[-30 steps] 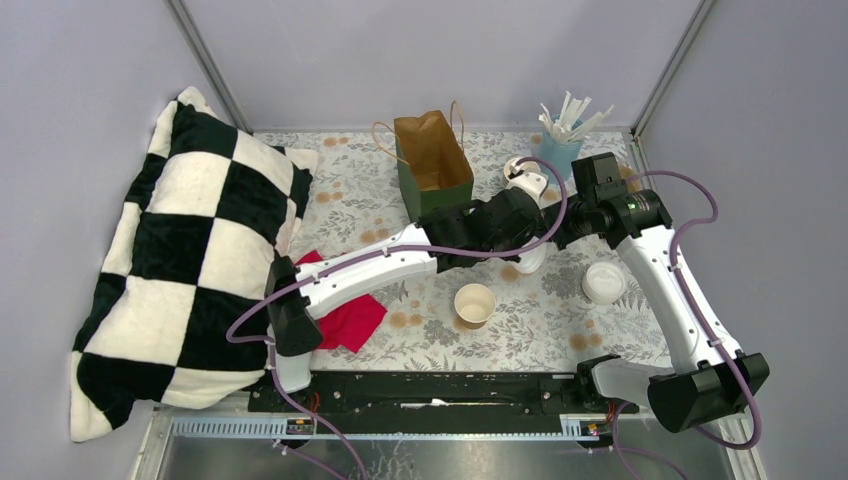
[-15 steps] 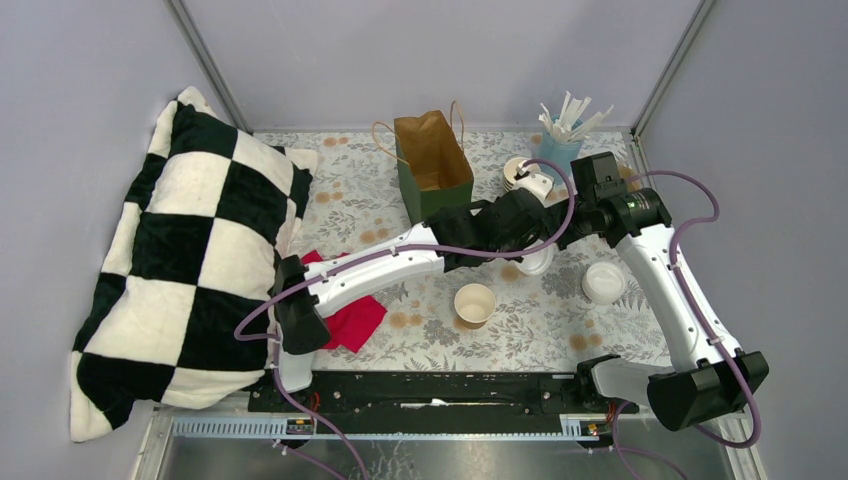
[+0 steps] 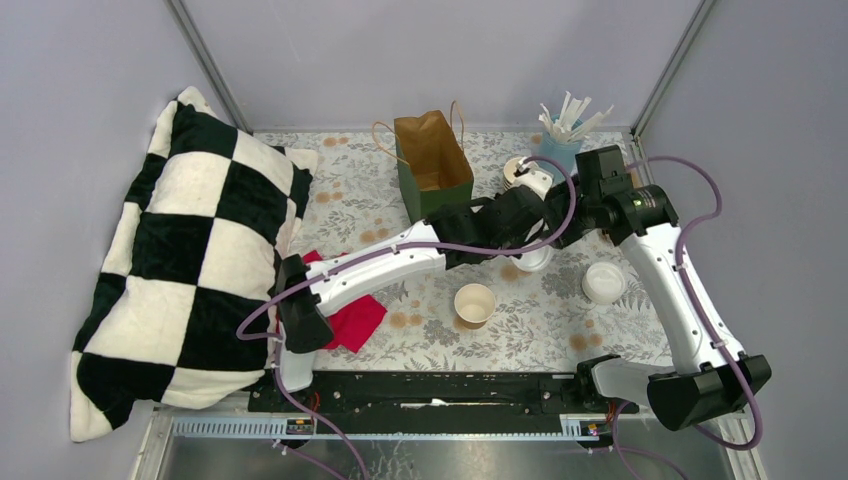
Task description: Pack the takeout coffee
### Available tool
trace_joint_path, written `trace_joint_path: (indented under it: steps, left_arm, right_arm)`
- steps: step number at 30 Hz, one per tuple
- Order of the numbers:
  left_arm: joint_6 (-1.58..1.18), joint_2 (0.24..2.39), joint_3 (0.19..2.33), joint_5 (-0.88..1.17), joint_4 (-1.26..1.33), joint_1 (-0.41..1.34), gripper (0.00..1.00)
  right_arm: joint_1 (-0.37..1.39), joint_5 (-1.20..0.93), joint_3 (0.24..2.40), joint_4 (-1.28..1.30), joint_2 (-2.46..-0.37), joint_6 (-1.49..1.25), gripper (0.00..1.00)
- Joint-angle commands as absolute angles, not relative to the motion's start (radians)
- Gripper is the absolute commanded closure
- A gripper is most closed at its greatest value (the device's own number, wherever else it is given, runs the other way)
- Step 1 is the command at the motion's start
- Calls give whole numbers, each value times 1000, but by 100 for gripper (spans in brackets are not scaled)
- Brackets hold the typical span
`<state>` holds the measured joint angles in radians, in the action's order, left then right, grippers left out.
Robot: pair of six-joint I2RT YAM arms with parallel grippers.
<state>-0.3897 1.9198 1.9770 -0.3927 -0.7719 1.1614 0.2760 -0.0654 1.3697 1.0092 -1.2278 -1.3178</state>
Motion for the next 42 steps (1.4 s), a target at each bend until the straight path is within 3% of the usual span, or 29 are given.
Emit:
trace_joint_path:
  steps: [1, 3, 4, 5, 11, 18, 24, 28, 33, 42]
  left_arm:
    - [-389, 1839, 1959, -394, -763, 1131, 100]
    - [-407, 1796, 1919, -356, -756, 1107, 100]
    - [-435, 1769, 1897, -315, -754, 1084, 100]
    - [-492, 1699, 1813, -161, -717, 990, 100]
    - [-728, 1385, 1460, 367, -324, 708, 100]
    - [-1174, 1226, 1190, 734, 222, 490, 100]
    - [-1708, 1271, 1010, 728, 1033, 456, 100]
    - [-1915, 1354, 1003, 662, 1330, 458, 100]
    - [-1953, 1388, 1021, 657, 1368, 470, 100]
    - [-1971, 1419, 1021, 651, 1383, 483, 100]
  right_arm:
    - [277, -41, 1481, 902, -1198, -1075, 29]
    - [278, -79, 1536, 858, -1179, -905, 15]
    - [277, -128, 1551, 809, -1168, -816, 3]
    - [278, -242, 1595, 773, -1146, -641, 0]
    - [278, -401, 1626, 724, -1087, -445, 0]
    - [278, -747, 1533, 416, -1072, -643, 0]
    - [286, -920, 1318, -219, -1060, -1092, 0]
    - [343, -929, 1330, -382, -1121, -1197, 0]
    - [413, -910, 1353, -501, -1190, -1263, 0]
    - [484, -850, 1430, -419, -1255, -1168, 0]
